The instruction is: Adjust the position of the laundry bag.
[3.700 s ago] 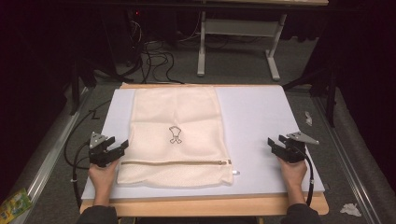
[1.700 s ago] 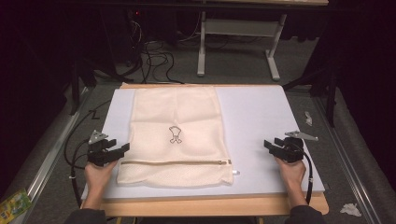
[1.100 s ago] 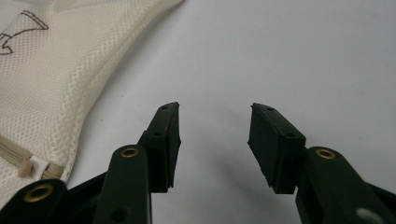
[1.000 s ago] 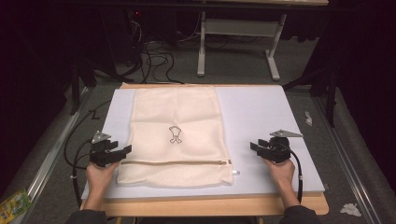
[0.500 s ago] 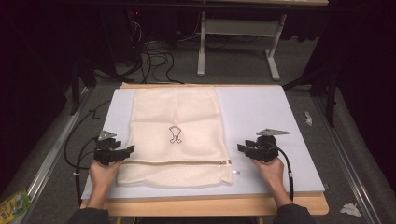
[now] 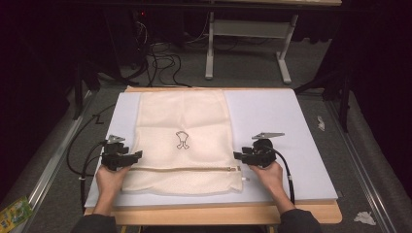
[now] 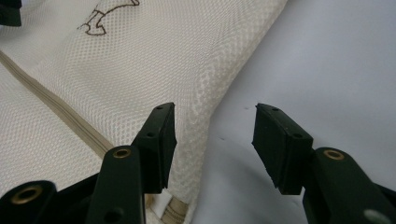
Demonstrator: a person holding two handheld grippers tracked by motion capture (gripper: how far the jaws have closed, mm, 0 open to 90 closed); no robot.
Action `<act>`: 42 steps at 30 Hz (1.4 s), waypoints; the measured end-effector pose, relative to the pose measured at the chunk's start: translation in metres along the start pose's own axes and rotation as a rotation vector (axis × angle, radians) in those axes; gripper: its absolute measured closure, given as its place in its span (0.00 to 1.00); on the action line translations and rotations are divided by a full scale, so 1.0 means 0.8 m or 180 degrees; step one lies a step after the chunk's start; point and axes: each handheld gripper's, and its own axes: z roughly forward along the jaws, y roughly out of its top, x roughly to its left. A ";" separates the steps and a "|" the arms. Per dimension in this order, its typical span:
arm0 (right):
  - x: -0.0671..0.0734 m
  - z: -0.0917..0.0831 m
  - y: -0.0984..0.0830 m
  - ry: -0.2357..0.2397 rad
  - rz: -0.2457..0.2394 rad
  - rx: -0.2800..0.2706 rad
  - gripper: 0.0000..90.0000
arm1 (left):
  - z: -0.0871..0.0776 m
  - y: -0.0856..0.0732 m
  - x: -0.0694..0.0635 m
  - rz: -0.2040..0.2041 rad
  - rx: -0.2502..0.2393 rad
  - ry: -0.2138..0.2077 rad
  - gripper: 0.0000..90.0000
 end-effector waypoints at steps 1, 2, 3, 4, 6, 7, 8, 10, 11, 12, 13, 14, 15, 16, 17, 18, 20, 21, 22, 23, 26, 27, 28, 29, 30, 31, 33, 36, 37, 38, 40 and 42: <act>0.002 0.003 0.001 -0.0006 -0.0009 0.0042 0.56 | 0.001 0.000 0.000 -0.0002 0.0016 -0.0005 0.45; 0.004 0.006 0.003 -0.0013 -0.0020 0.0078 0.56 | 0.002 0.001 -0.001 0.0004 0.0041 -0.0009 0.45; 0.006 0.009 0.004 -0.0010 -0.0034 0.0100 0.56 | 0.004 0.001 -0.001 0.0008 0.0048 -0.0004 0.46; 0.008 0.011 0.005 -0.0012 -0.0047 0.0105 0.56 | 0.004 0.001 -0.001 0.0005 0.0047 0.0005 0.47; 0.009 0.015 0.007 -0.0004 -0.0034 0.0122 0.56 | 0.004 0.001 -0.001 0.0001 0.0050 0.0010 0.47; 0.009 0.017 0.008 -0.0006 -0.0028 0.0144 0.56 | 0.004 0.001 -0.001 0.0004 0.0049 0.0012 0.48; 0.009 0.019 0.009 -0.0009 -0.0024 0.0157 0.57 | 0.005 0.001 -0.001 0.0006 0.0054 0.0008 0.49; 0.009 0.023 0.009 0.0003 -0.0021 0.0173 0.58 | 0.006 0.001 0.001 -0.0003 0.0072 0.0006 0.50; 0.009 0.025 0.009 0.0005 -0.0025 0.0185 0.59 | 0.006 0.001 0.001 -0.0019 0.0068 -0.0013 0.50; 0.010 0.027 0.010 0.0004 -0.0019 0.0210 0.59 | 0.007 0.001 0.001 -0.0021 0.0067 -0.0028 0.52; 0.010 0.029 0.010 0.0005 -0.0017 0.0237 0.60 | 0.008 0.002 0.001 -0.0011 0.0074 -0.0028 0.53; 0.011 0.031 0.010 0.0013 -0.0015 0.0262 0.61 | 0.010 0.001 0.000 0.0005 0.0097 -0.0018 0.54; 0.012 0.033 0.011 0.0012 -0.0028 0.0293 0.64 | 0.011 0.001 0.000 0.0012 0.0118 -0.0009 0.56; 0.013 0.035 0.012 -0.0006 -0.0041 0.0324 0.66 | 0.012 0.001 0.000 0.0020 0.0130 0.0000 0.57; 0.014 0.037 0.012 -0.0051 -0.0081 0.0343 0.70 | 0.012 0.001 0.000 0.0025 0.0125 0.0014 0.57; 0.016 0.037 0.013 -0.0063 -0.0109 0.0362 0.74 | 0.012 0.001 0.000 0.0021 0.0132 0.0015 0.59; 0.017 0.039 0.015 -0.0043 -0.0142 0.0407 0.82 | 0.012 0.002 0.001 0.0029 0.0143 0.0035 0.64; 0.018 0.039 0.015 -0.0054 -0.0171 0.0417 0.87 | 0.012 0.002 0.001 0.0048 0.0152 0.0044 0.67; 0.017 0.040 0.015 -0.0030 -0.0179 0.0430 0.90 | 0.012 0.003 0.001 0.0041 0.0152 0.0051 0.71; 0.016 0.040 0.016 -0.0003 -0.0185 0.0435 0.92 | 0.012 0.003 0.001 0.0028 0.0156 0.0067 0.75; 0.014 0.039 0.018 0.0052 -0.0196 0.0448 0.95 | 0.012 0.006 -0.003 0.0059 0.0158 0.0059 0.85; 0.015 0.038 0.018 0.0052 -0.0215 0.0436 0.96 | 0.012 0.007 -0.004 0.0081 0.0157 0.0066 0.89; 0.016 0.037 0.018 0.0052 -0.0228 0.0417 0.97 | 0.012 0.009 -0.004 0.0091 0.0164 0.0066 0.91; 0.015 0.036 0.018 0.0059 -0.0239 0.0395 0.97 | 0.011 0.009 -0.005 0.0098 0.0149 0.0065 0.92; 0.015 0.035 0.018 0.0077 -0.0221 0.0369 0.97 | 0.010 0.010 -0.005 0.0105 0.0124 0.0050 0.93; 0.015 0.033 0.019 0.0082 -0.0206 0.0360 0.97 | 0.009 0.011 -0.005 0.0107 0.0083 0.0041 0.94; 0.014 0.031 0.019 0.0095 -0.0203 0.0322 0.97 | 0.008 0.012 -0.005 0.0082 0.0039 0.0002 0.95; 0.012 0.027 0.019 0.0098 -0.0198 0.0288 0.97 | 0.007 0.013 -0.007 0.0072 0.0006 -0.0044 0.95; 0.011 0.025 0.020 0.0096 -0.0203 0.0264 0.97 | 0.007 0.013 -0.007 0.0072 0.0006 -0.0044 0.95; 0.010 0.023 0.020 0.0089 -0.0195 0.0251 0.97 | 0.007 0.015 -0.009 0.0096 -0.0004 -0.0063 0.95; 0.008 0.019 0.019 0.0086 -0.0205 0.0205 0.97 | 0.007 0.017 -0.011 0.0100 -0.0006 -0.0085 0.95; 0.006 0.017 0.018 0.0085 -0.0197 0.0190 0.97 | 0.008 0.018 -0.013 0.0101 -0.0008 -0.0099 0.95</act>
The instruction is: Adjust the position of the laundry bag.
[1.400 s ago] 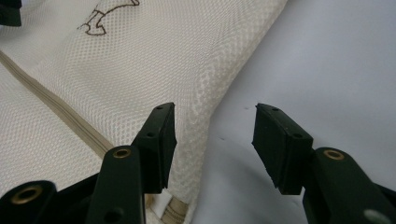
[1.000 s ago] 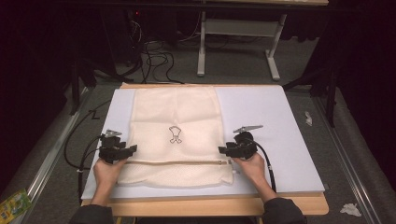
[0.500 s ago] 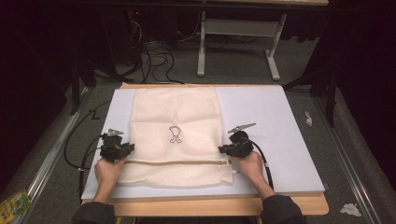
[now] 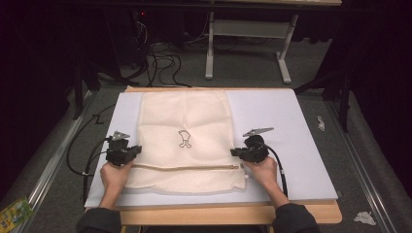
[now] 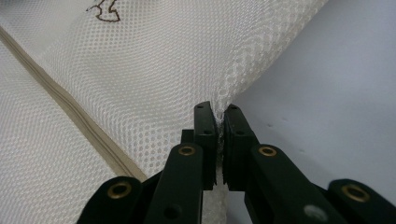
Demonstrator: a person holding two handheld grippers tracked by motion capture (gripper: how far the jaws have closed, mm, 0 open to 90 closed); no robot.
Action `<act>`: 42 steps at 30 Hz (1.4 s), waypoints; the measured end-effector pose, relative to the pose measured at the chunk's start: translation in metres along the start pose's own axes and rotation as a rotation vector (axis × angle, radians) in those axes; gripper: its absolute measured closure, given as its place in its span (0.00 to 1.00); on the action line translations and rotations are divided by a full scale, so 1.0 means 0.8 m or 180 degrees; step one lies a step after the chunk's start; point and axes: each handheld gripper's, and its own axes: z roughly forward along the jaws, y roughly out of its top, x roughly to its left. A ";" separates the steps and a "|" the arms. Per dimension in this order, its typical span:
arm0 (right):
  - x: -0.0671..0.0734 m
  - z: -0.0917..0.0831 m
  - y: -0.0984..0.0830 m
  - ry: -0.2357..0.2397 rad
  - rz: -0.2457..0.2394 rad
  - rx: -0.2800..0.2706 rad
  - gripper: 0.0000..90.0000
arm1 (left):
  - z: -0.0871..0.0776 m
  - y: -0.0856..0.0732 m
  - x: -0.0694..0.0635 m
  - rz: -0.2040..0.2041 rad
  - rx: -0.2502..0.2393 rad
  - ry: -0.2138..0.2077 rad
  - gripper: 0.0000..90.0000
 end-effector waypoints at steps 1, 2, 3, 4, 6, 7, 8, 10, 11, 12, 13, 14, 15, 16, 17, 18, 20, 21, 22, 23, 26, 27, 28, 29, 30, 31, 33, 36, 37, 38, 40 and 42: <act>-0.004 -0.003 -0.003 0.0001 0.0017 -0.0034 0.97 | 0.001 0.003 -0.004 0.0018 -0.0026 -0.0014 0.95; -0.005 -0.003 -0.003 -0.0007 0.0019 -0.0027 0.97 | 0.002 0.004 -0.005 0.0018 -0.0034 -0.0029 0.95; -0.007 -0.004 -0.005 -0.0011 0.0030 -0.0040 0.97 | 0.003 0.005 -0.007 0.0013 -0.0045 -0.0045 0.95; -0.010 -0.006 -0.006 -0.0017 0.0037 -0.0037 0.98 | 0.005 0.006 -0.009 -0.0003 -0.0054 -0.0069 0.95; -0.014 -0.010 -0.008 -0.0038 0.0067 -0.0033 0.98 | 0.008 0.009 -0.013 0.0001 -0.0069 -0.0098 0.95; -0.015 -0.012 -0.009 -0.0050 0.0080 -0.0040 0.98 | 0.010 0.011 -0.015 0.0014 -0.0081 -0.0101 0.95; -0.017 -0.015 -0.010 -0.0065 0.0069 -0.0059 0.98 | 0.011 0.012 -0.017 0.0009 -0.0091 -0.0114 0.95; -0.019 -0.020 -0.011 -0.0087 0.0082 -0.0089 0.98 | 0.011 0.016 -0.020 -0.0021 -0.0128 -0.0154 0.95; -0.021 -0.022 -0.012 -0.0093 0.0101 -0.0096 0.98 | 0.010 0.017 -0.021 -0.0026 -0.0164 -0.0176 0.95; -0.022 -0.023 -0.011 -0.0106 0.0115 -0.0109 0.98 | 0.009 0.019 -0.022 -0.0025 -0.0202 -0.0193 0.95; -0.023 -0.025 -0.011 -0.0121 0.0122 -0.0105 0.98 | 0.009 0.020 -0.022 -0.0021 -0.0227 -0.0203 0.95; -0.023 -0.027 -0.011 -0.0138 0.0110 -0.0111 0.98 | 0.010 0.021 -0.023 -0.0022 -0.0231 -0.0210 0.95; -0.023 -0.029 -0.011 -0.0147 0.0108 -0.0117 0.98 | 0.013 0.022 -0.023 -0.0032 -0.0216 -0.0212 0.95; -0.023 -0.032 -0.011 -0.0159 0.0087 -0.0136 0.98 | 0.015 0.024 -0.024 -0.0030 -0.0176 -0.0230 0.96; -0.023 -0.034 -0.011 -0.0175 0.0083 -0.0152 0.98 | 0.017 0.024 -0.026 -0.0025 -0.0178 -0.0228 0.96; -0.025 -0.036 -0.013 -0.0179 0.0077 -0.0161 0.98 | 0.017 0.025 -0.028 -0.0019 -0.0204 -0.0238 0.96; -0.030 -0.037 -0.015 -0.0198 0.0114 -0.0134 0.98 | 0.017 0.025 -0.030 -0.0041 -0.0248 -0.0286 0.96; -0.032 -0.037 -0.016 -0.0197 0.0137 -0.0135 0.98 | 0.018 0.025 -0.031 -0.0044 -0.0243 -0.0289 0.96; -0.033 -0.039 -0.016 -0.0201 0.0138 -0.0147 0.98 | 0.020 0.026 -0.031 -0.0060 -0.0239 -0.0305 0.96; -0.034 -0.041 -0.016 -0.0209 0.0130 -0.0160 0.98 | 0.021 0.026 -0.032 -0.0073 -0.0244 -0.0311 0.96; -0.037 -0.046 -0.017 -0.0226 0.0150 -0.0192 0.98 | 0.020 0.029 -0.039 -0.0052 -0.0262 -0.0312 0.96; -0.039 -0.048 -0.017 -0.0232 0.0145 -0.0189 0.98 | 0.020 0.031 -0.042 -0.0022 -0.0271 -0.0303 0.96; -0.040 -0.049 -0.017 -0.0246 0.0161 -0.0188 0.98 | 0.021 0.033 -0.045 0.0022 -0.0274 -0.0283 0.96; -0.041 -0.051 -0.018 -0.0256 0.0161 -0.0188 0.98 | 0.022 0.034 -0.047 0.0032 -0.0279 -0.0296 0.96; -0.042 -0.053 -0.018 -0.0278 0.0158 -0.0196 0.98 | 0.023 0.036 -0.050 0.0039 -0.0284 -0.0305 0.96; -0.044 -0.055 -0.019 -0.0285 0.0166 -0.0203 0.98 | 0.024 0.037 -0.052 0.0040 -0.0295 -0.0316 0.96; -0.048 -0.059 -0.022 -0.0308 0.0193 -0.0220 0.98 | 0.027 0.039 -0.056 0.0036 -0.0313 -0.0346 0.95; -0.054 -0.066 -0.025 -0.0349 0.0230 -0.0253 0.98 | 0.033 0.042 -0.063 0.0058 -0.0313 -0.0361 0.95; -0.056 -0.068 -0.027 -0.0361 0.0247 -0.0255 0.98 | 0.035 0.044 -0.066 0.0063 -0.0308 -0.0368 0.95; -0.058 -0.069 -0.027 -0.0379 0.0244 -0.0258 0.98 | 0.037 0.045 -0.070 0.0085 -0.0315 -0.0361 0.95; -0.062 -0.073 -0.029 -0.0408 0.0275 -0.0270 0.98 | 0.040 0.049 -0.075 0.0111 -0.0327 -0.0354 0.95; -0.065 -0.076 -0.031 -0.0413 0.0297 -0.0292 0.98 | 0.043 0.051 -0.078 0.0099 -0.0340 -0.0367 0.95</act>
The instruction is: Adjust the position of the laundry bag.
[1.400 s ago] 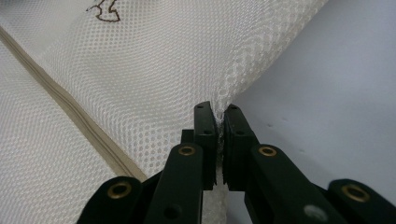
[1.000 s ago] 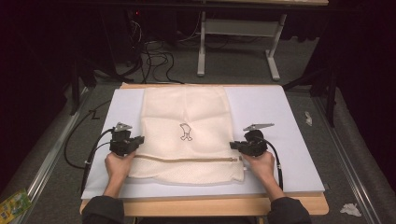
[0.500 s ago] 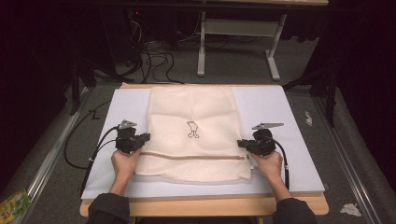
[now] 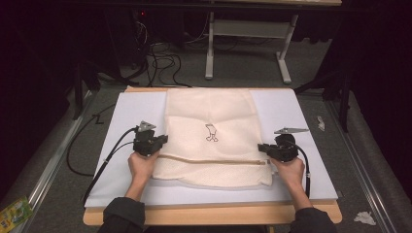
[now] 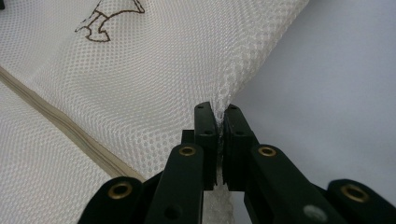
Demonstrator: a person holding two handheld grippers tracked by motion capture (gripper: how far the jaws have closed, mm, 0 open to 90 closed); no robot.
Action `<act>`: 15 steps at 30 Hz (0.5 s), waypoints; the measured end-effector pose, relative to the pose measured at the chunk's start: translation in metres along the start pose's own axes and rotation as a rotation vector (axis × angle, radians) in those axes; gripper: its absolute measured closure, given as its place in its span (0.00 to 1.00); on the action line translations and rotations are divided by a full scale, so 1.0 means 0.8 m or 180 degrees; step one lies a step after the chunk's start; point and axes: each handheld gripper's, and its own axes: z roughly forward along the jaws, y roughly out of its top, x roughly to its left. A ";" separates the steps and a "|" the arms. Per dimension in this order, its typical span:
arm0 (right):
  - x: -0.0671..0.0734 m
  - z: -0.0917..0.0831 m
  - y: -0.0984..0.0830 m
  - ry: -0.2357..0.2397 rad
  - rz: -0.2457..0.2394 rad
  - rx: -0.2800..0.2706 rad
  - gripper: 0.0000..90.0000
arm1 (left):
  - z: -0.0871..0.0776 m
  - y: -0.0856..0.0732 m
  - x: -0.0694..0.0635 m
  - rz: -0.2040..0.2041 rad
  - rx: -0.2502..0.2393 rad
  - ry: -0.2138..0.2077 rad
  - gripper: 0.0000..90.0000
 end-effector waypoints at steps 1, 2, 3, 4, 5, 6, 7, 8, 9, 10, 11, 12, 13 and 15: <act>-0.002 -0.002 -0.001 -0.0014 0.0007 0.0009 0.98 | 0.001 0.000 -0.001 -0.0017 -0.0008 -0.0007 0.95; -0.003 -0.002 -0.001 -0.0020 0.0016 -0.0001 0.98 | 0.001 0.000 -0.001 -0.0017 -0.0008 -0.0007 0.95; -0.006 -0.003 -0.002 -0.0031 0.0024 -0.0001 0.98 | 0.005 0.000 -0.004 -0.0022 -0.0010 -0.0013 0.95; -0.008 -0.004 -0.003 -0.0039 0.0026 0.0004 0.98 | 0.007 0.000 -0.007 -0.0002 0.0002 -0.0008 0.95; -0.011 -0.005 -0.004 -0.0051 0.0046 0.0007 0.98 | 0.009 0.000 -0.009 0.0019 0.0012 -0.0008 0.95; -0.014 -0.006 -0.006 -0.0057 0.0065 0.0001 0.98 | 0.011 -0.001 -0.011 0.0033 0.0012 -0.0008 0.95; -0.017 -0.007 -0.007 -0.0062 0.0083 -0.0013 0.98 | 0.012 0.000 -0.014 0.0047 0.0014 -0.0009 0.95; -0.020 -0.009 -0.009 -0.0074 0.0102 -0.0010 0.98 | 0.014 0.000 -0.016 0.0081 0.0033 -0.0004 0.95; -0.022 -0.009 -0.010 -0.0075 0.0112 -0.0015 0.98 | 0.016 0.000 -0.018 0.0118 0.0045 0.0006 0.95; -0.024 -0.009 -0.012 -0.0079 0.0116 -0.0017 0.98 | 0.017 0.000 -0.020 0.0134 0.0053 0.0015 0.95; -0.025 -0.009 -0.013 -0.0089 0.0132 -0.0005 0.98 | 0.018 0.000 -0.020 0.0146 0.0056 0.0013 0.95; -0.027 -0.009 -0.014 -0.0090 0.0137 -0.0008 0.98 | 0.019 0.000 -0.020 0.0134 0.0056 0.0017 0.95; -0.028 -0.008 -0.015 -0.0087 0.0146 0.0003 0.97 | 0.019 -0.001 -0.020 0.0147 0.0060 0.0028 0.94; -0.029 -0.005 -0.016 -0.0081 0.0167 0.0000 0.97 | 0.020 -0.002 -0.019 0.0156 0.0076 0.0036 0.93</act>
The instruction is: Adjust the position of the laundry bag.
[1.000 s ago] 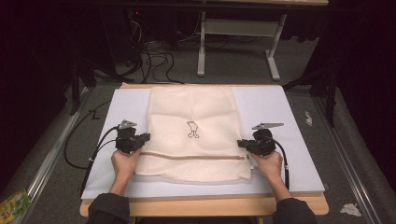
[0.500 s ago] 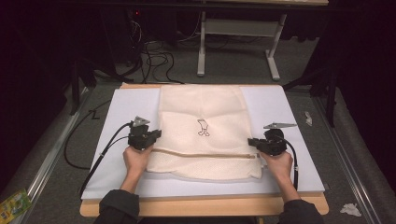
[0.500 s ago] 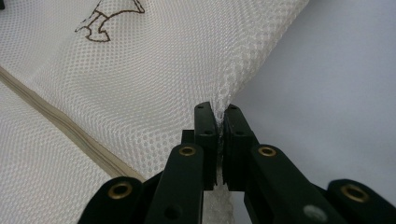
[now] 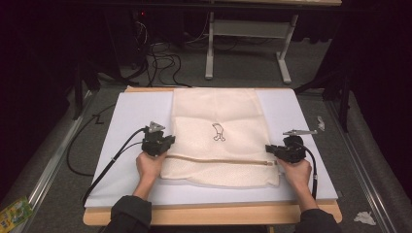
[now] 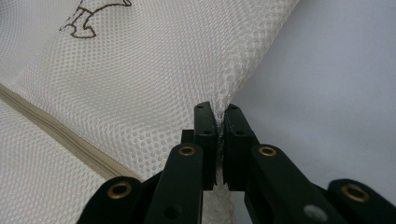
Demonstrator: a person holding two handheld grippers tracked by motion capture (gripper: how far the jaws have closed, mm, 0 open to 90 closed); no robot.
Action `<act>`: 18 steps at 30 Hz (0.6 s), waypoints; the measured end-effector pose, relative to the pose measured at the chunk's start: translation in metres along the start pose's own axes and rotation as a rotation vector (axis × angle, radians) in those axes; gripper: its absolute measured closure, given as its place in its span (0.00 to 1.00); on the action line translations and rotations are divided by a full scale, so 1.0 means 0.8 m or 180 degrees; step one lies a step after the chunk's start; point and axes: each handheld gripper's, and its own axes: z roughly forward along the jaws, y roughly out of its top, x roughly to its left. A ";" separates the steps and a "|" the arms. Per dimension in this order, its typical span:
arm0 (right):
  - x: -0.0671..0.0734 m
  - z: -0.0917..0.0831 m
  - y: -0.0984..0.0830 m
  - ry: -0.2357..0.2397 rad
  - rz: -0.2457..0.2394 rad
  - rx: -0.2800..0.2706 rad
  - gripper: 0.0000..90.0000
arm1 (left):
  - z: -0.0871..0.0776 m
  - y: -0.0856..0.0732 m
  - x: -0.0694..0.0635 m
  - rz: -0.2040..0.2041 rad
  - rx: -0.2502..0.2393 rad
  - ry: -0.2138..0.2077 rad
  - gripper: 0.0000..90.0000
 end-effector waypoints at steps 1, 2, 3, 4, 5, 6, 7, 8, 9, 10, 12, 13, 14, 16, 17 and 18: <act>0.000 0.002 0.000 -0.0002 0.0004 0.0015 0.97 | -0.001 0.000 0.000 0.0014 -0.0012 0.0009 0.93; 0.001 0.004 0.000 -0.0021 -0.0018 0.0038 0.97 | -0.002 -0.001 0.000 0.0038 -0.0024 0.0020 0.92; 0.002 0.006 0.000 -0.0045 -0.0037 0.0049 0.96 | -0.003 -0.002 0.000 0.0053 -0.0026 0.0026 0.92; 0.002 0.007 0.000 -0.0054 -0.0038 0.0053 0.96 | -0.002 -0.003 0.000 0.0060 -0.0018 0.0036 0.91; 0.003 0.009 0.001 -0.0053 -0.0045 0.0057 0.96 | -0.002 -0.004 0.001 0.0076 -0.0005 0.0040 0.91; 0.003 0.010 0.000 -0.0054 -0.0045 0.0054 0.95 | -0.001 -0.005 0.001 0.0091 0.0003 0.0049 0.90; 0.003 0.010 0.000 -0.0057 -0.0036 0.0049 0.95 | -0.001 -0.005 0.001 0.0098 0.0009 0.0056 0.89; 0.003 0.011 -0.001 -0.0056 -0.0027 0.0038 0.95 | -0.001 -0.006 0.001 0.0110 0.0002 0.0066 0.88; 0.003 0.011 -0.002 -0.0055 -0.0027 0.0025 0.94 | -0.001 -0.007 0.001 0.0109 -0.0006 0.0073 0.86; 0.003 0.011 -0.003 -0.0056 -0.0013 0.0021 0.93 | -0.001 -0.007 0.002 0.0082 -0.0012 0.0062 0.84; 0.001 0.013 -0.003 -0.0031 -0.0004 -0.0010 0.91 | -0.002 -0.007 0.003 0.0038 -0.0052 0.0053 0.78; 0.000 0.013 -0.003 -0.0026 -0.0002 -0.0025 0.90 | -0.003 -0.007 0.003 0.0047 -0.0067 0.0064 0.75; 0.000 0.014 -0.003 -0.0032 0.0009 -0.0041 0.87 | -0.004 -0.009 0.003 0.0043 -0.0082 0.0083 0.71; -0.001 0.017 -0.004 -0.0024 0.0042 -0.0039 0.81 | -0.006 -0.014 0.002 0.0039 -0.0096 0.0126 0.66; 0.000 0.018 -0.005 -0.0012 0.0055 -0.0072 0.78 | -0.008 -0.017 0.002 0.0042 -0.0123 0.0125 0.64; 0.000 0.018 -0.005 -0.0003 0.0075 -0.0102 0.74 | -0.010 -0.019 0.001 0.0050 -0.0147 0.0134 0.62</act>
